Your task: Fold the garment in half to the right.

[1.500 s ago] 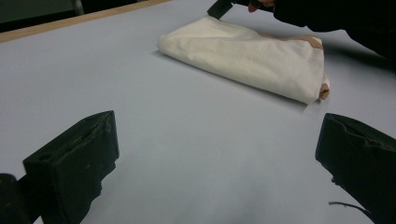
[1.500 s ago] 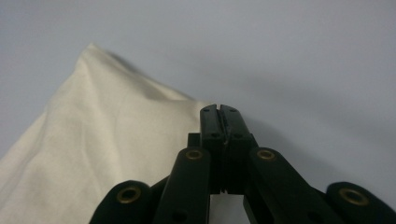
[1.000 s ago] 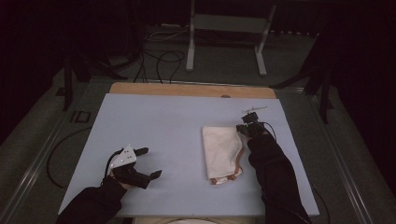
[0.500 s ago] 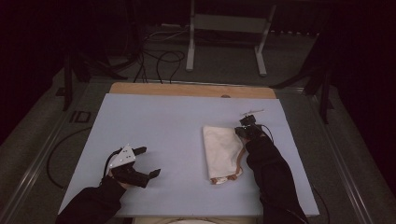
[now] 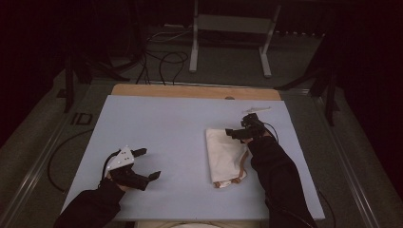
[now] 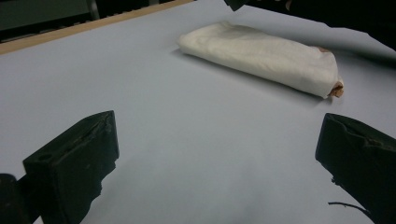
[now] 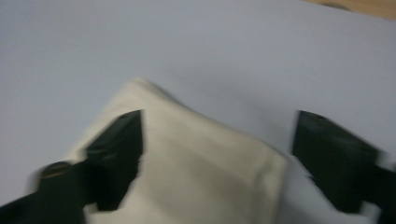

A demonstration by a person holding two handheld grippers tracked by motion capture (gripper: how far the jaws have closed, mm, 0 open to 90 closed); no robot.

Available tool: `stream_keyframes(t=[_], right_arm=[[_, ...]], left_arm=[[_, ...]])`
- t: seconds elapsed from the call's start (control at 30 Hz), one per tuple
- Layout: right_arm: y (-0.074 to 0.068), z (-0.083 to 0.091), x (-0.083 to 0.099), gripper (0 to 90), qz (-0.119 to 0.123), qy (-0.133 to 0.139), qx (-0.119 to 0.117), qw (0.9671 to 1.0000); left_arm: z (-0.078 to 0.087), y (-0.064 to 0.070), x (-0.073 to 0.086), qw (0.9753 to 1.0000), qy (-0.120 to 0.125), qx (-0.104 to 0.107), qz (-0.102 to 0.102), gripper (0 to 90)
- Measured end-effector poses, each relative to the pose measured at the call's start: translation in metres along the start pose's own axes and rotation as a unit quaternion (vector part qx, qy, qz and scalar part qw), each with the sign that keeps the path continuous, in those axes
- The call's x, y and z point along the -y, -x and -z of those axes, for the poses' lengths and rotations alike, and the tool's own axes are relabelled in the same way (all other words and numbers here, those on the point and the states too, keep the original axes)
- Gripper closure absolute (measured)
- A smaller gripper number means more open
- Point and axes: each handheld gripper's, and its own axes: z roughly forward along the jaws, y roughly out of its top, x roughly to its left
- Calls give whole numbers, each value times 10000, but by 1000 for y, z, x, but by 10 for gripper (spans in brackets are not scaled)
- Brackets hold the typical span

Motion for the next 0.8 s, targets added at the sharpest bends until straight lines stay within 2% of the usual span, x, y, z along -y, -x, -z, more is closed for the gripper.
stream_keyframes(t=[0.33, 0.43, 0.53, 0.8], right_arm=[[-17, 8, -7, 130, 316, 107, -337, 9989], [-25, 14, -7, 100, 445, 176, -473, 9977], [-28, 16, -6, 100, 487, 189, -486, 9975], [-35, 28, 10, 94, 617, 182, -511, 9966]], left_arm=[[6, -7, 5, 9998, -80, -123, 105, 3], [7, -8, 6, 9997, -135, -153, 119, 3], [9, -9, 7, 9997, -129, -153, 126, 3], [16, -11, 8, 9996, -147, -190, 138, 3]])
